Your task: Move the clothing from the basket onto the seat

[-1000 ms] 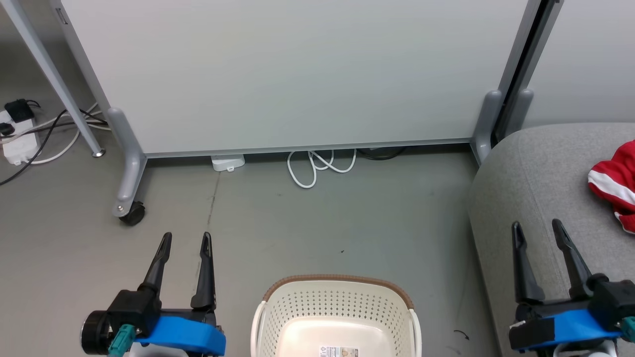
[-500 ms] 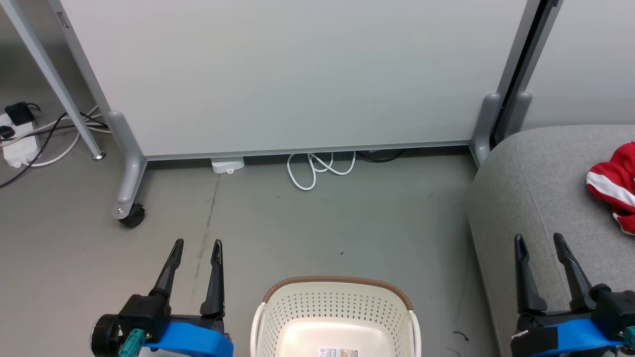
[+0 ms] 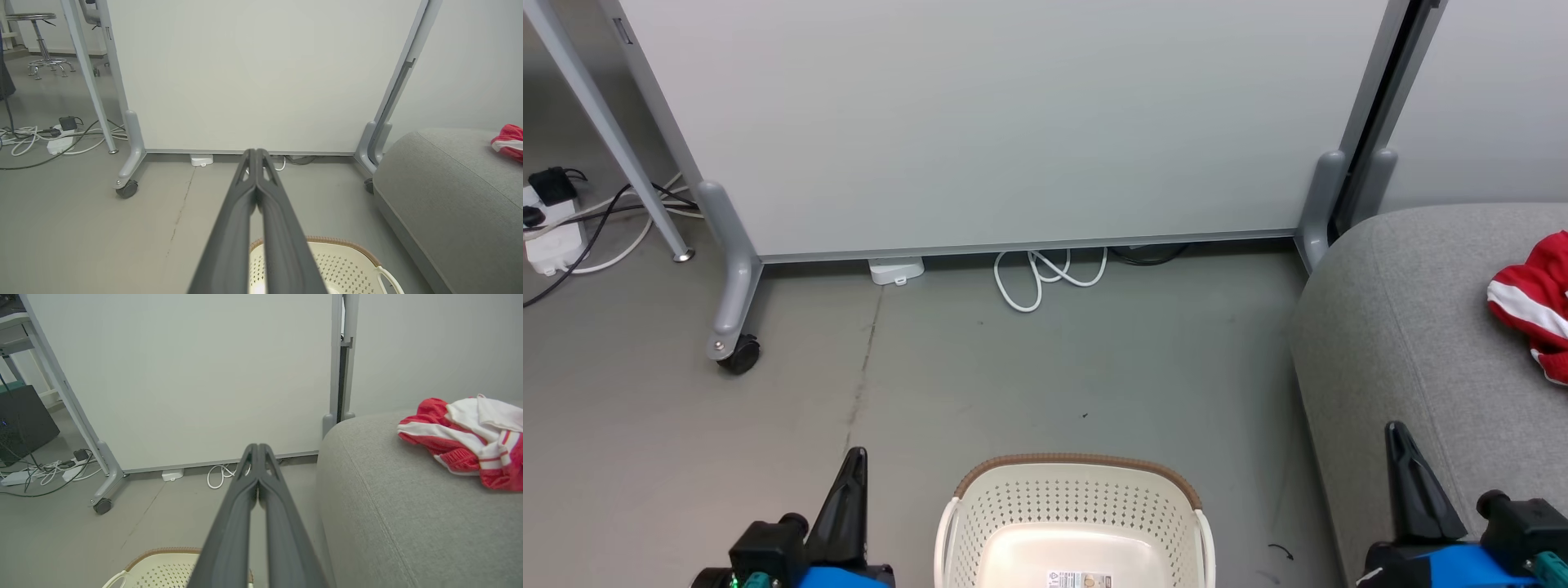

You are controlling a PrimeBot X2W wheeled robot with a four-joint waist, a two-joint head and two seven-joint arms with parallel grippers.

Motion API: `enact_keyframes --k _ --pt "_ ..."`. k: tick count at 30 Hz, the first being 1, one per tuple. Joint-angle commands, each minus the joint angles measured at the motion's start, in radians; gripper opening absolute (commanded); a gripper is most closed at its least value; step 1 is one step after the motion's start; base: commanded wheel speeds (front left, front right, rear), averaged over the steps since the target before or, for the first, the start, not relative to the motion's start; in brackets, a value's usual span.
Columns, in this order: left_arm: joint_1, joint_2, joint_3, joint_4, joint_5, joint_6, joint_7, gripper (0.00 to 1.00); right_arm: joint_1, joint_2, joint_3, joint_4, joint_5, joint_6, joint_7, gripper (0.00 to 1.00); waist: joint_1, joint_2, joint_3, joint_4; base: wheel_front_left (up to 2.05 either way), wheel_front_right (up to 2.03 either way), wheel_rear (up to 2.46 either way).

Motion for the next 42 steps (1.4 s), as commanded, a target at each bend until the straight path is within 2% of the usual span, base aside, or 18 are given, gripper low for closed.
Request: enact_keyframes --k 1,21,42 --pt "-0.018 0.001 0.008 -0.014 -0.032 -0.001 0.006 0.00 -0.014 -0.003 -0.005 -0.010 0.032 0.000 0.008 0.00 0.0000 0.0000 0.000 -0.001 0.00 0.00 0.00" --pt "-0.051 -0.001 0.068 -0.031 -0.394 -0.008 0.098 0.00 -0.047 -0.005 -0.002 -0.003 0.403 0.000 0.098 0.00 0.0000 0.0000 0.003 -0.014 0.00 0.00 0.00" --pt "-0.077 -0.003 0.118 -0.044 -0.694 -0.015 0.175 0.00 -0.077 -0.007 -0.003 0.007 0.711 0.000 0.175 0.00 0.0000 0.0000 0.005 -0.028 0.00 0.00 0.00"
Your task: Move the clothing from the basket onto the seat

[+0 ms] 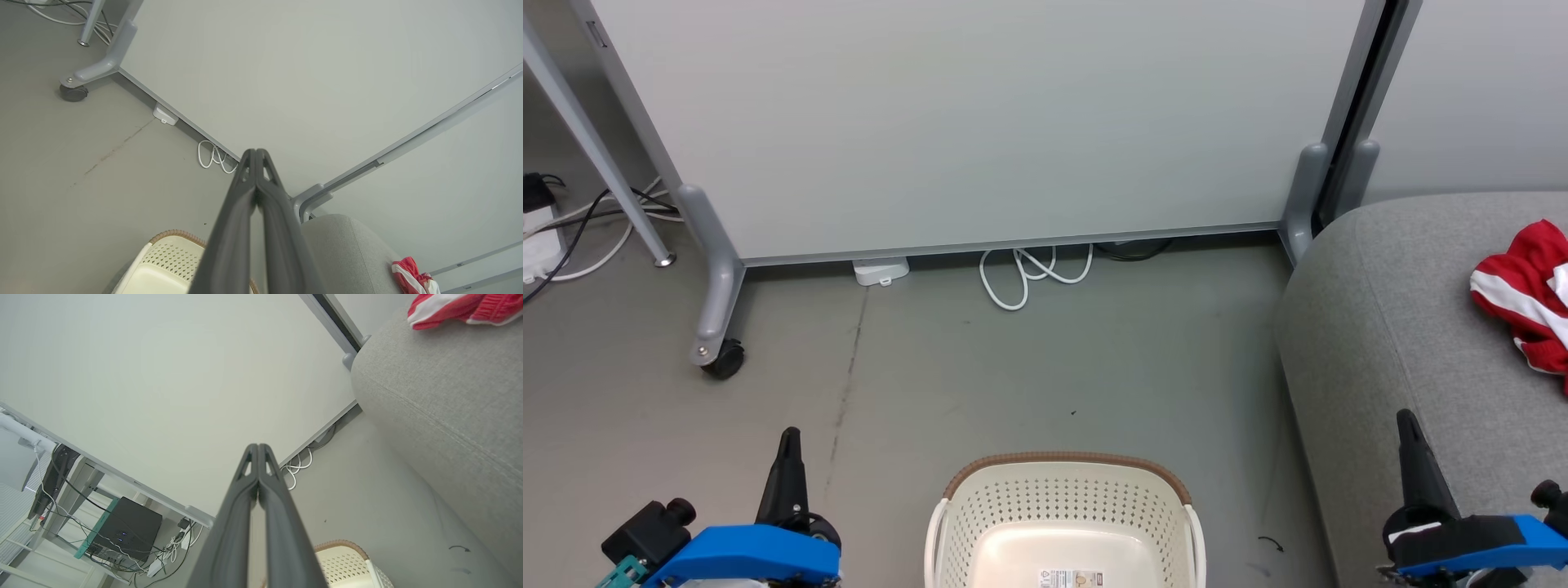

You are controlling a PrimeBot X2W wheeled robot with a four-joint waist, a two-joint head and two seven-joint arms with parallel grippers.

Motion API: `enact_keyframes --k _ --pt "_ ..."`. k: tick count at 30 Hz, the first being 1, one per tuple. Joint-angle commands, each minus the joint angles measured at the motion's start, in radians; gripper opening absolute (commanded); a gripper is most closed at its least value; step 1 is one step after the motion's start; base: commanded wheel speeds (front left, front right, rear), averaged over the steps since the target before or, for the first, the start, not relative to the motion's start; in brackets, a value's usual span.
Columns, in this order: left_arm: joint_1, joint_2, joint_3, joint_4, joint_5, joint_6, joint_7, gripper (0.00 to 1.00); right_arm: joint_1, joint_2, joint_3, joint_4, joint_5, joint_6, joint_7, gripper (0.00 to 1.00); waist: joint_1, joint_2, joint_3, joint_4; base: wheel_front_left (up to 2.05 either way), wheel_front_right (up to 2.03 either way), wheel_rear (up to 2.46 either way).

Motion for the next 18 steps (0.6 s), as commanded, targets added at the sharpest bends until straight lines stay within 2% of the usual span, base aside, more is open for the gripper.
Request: enact_keyframes --k 1,18 --pt "-0.030 0.000 0.011 -0.017 -0.041 -0.007 0.010 0.00 -0.029 -0.006 -0.002 -0.008 0.044 0.000 0.011 0.00 -0.0001 0.0000 0.000 -0.001 0.00 0.00 0.00" --pt "-0.048 -0.001 0.044 -0.025 -0.240 -0.011 0.061 0.00 -0.048 -0.008 -0.002 -0.001 0.249 0.000 0.062 0.00 -0.0001 0.0000 0.002 -0.013 0.00 0.00 0.00"
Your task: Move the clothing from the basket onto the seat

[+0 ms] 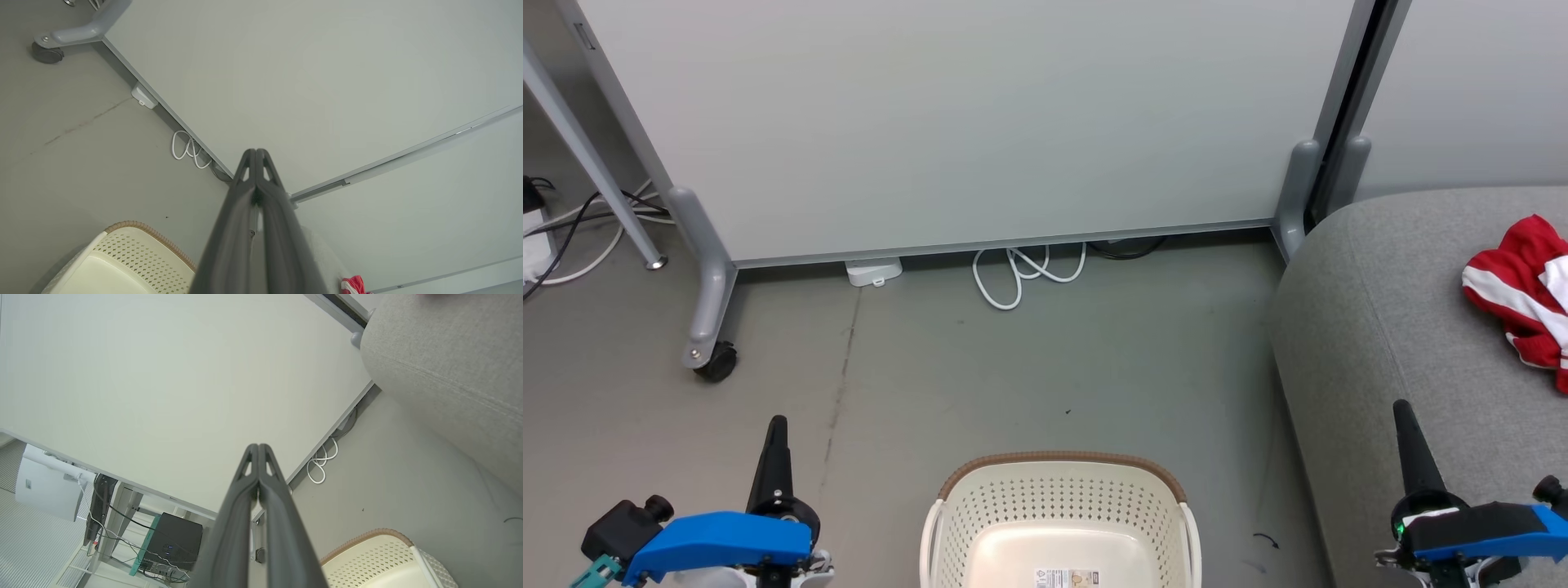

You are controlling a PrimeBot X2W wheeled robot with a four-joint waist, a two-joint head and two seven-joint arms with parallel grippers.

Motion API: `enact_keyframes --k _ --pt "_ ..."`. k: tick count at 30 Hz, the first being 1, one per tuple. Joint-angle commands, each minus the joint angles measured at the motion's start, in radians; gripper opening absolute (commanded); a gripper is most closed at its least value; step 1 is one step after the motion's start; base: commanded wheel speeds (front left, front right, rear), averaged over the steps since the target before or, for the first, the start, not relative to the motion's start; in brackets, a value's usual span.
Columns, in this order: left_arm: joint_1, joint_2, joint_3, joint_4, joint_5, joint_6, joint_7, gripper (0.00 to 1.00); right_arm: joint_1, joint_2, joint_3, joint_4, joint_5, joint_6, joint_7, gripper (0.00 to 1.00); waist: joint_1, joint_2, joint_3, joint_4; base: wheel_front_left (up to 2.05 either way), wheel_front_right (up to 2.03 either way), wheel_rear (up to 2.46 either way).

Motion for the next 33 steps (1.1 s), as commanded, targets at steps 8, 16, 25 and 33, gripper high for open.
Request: enact_keyframes --k 8,16,25,33 --pt "-0.034 0.001 0.022 -0.017 -0.099 -0.009 0.027 0.00 -0.031 -0.008 -0.002 -0.004 0.103 0.000 0.026 0.00 -0.0001 0.0000 0.001 -0.005 0.00 0.00 0.00" --pt "-0.039 0.000 0.034 -0.020 -0.177 -0.010 0.046 0.00 -0.039 -0.008 -0.002 -0.001 0.183 0.001 0.046 0.00 -0.0001 0.0000 0.002 -0.011 0.00 0.00 0.00" --pt "-0.047 -0.001 0.049 -0.022 -0.259 -0.012 0.068 0.00 -0.046 -0.009 -0.003 0.002 0.266 0.001 0.068 0.00 -0.0001 0.0000 0.003 -0.017 0.00 0.00 0.00" --pt "-0.052 -0.001 0.059 -0.025 -0.326 -0.013 0.086 0.00 -0.052 -0.009 -0.003 0.005 0.336 0.001 0.085 0.00 -0.0001 0.0000 0.004 -0.022 0.00 0.00 0.00"
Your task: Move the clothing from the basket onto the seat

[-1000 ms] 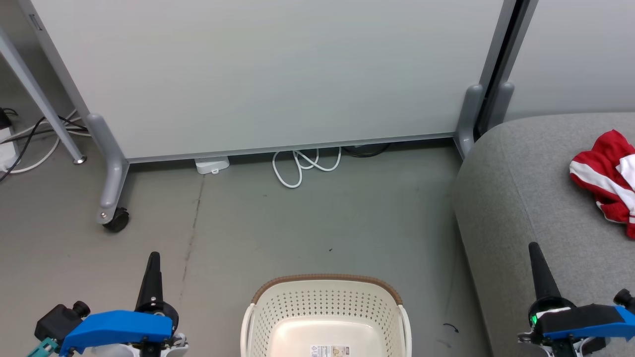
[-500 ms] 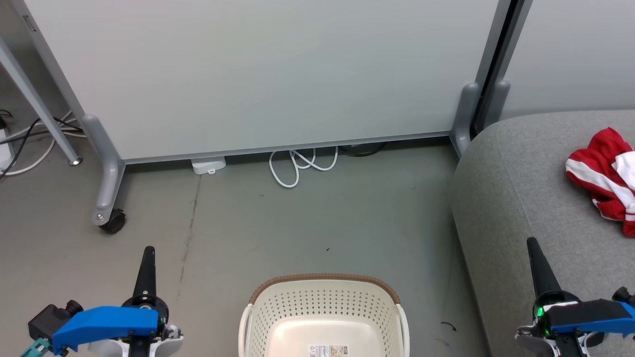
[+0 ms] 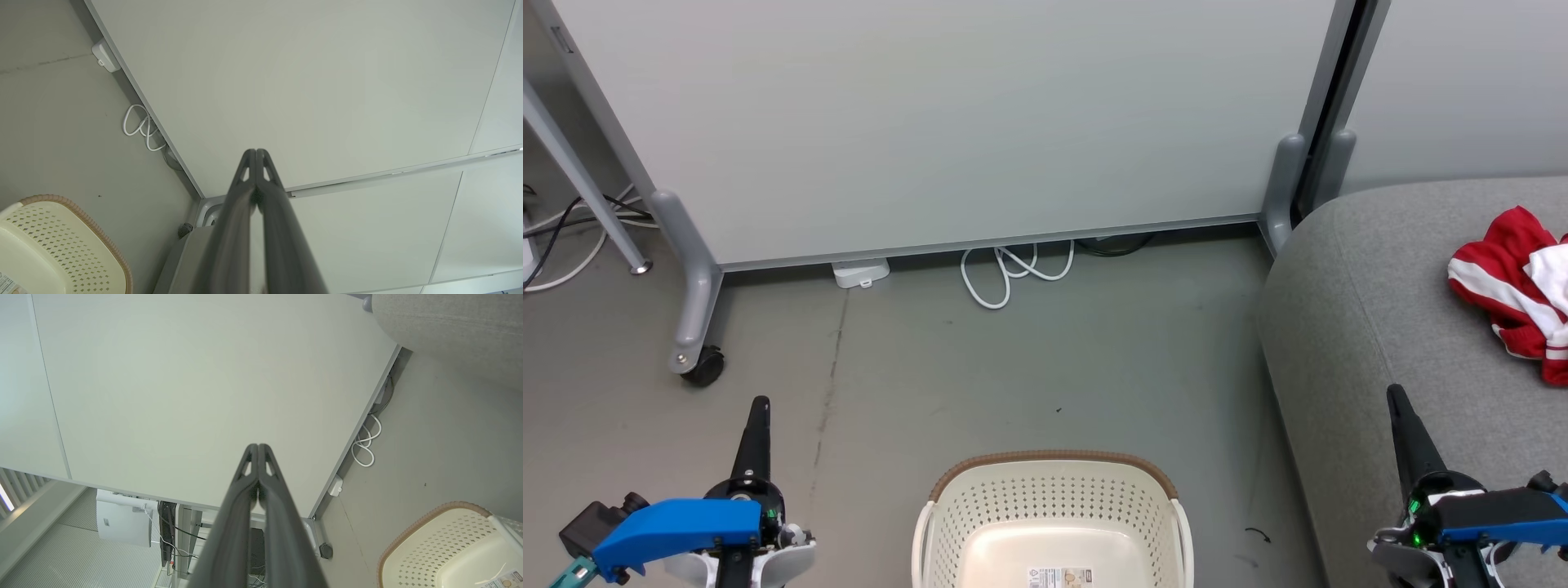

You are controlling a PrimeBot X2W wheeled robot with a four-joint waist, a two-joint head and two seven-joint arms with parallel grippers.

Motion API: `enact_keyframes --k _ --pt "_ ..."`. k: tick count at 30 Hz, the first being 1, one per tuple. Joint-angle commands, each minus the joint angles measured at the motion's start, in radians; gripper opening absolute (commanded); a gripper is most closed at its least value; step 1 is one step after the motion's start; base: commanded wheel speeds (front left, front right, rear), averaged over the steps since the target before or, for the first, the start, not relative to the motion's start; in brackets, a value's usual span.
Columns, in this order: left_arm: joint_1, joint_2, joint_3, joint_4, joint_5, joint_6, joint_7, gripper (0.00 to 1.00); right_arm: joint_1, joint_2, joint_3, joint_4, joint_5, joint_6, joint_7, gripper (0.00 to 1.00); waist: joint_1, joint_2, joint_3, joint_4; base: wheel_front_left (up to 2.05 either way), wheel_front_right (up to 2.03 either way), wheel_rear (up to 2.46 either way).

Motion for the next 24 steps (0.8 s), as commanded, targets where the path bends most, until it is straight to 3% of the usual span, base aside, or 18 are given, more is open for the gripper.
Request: enact_keyframes --k 1,24 --pt "-0.019 0.000 0.004 -0.009 -0.014 -0.005 0.005 0.00 -0.018 -0.007 -0.002 -0.002 0.019 0.001 0.005 0.00 -0.0001 0.0000 0.000 0.000 0.00 0.00 0.00" --pt "-0.032 -0.002 0.033 -0.015 -0.185 -0.011 0.049 0.00 -0.032 -0.008 -0.002 0.006 0.193 0.001 0.049 0.00 -0.0001 0.0000 0.003 -0.016 0.00 0.00 0.00"
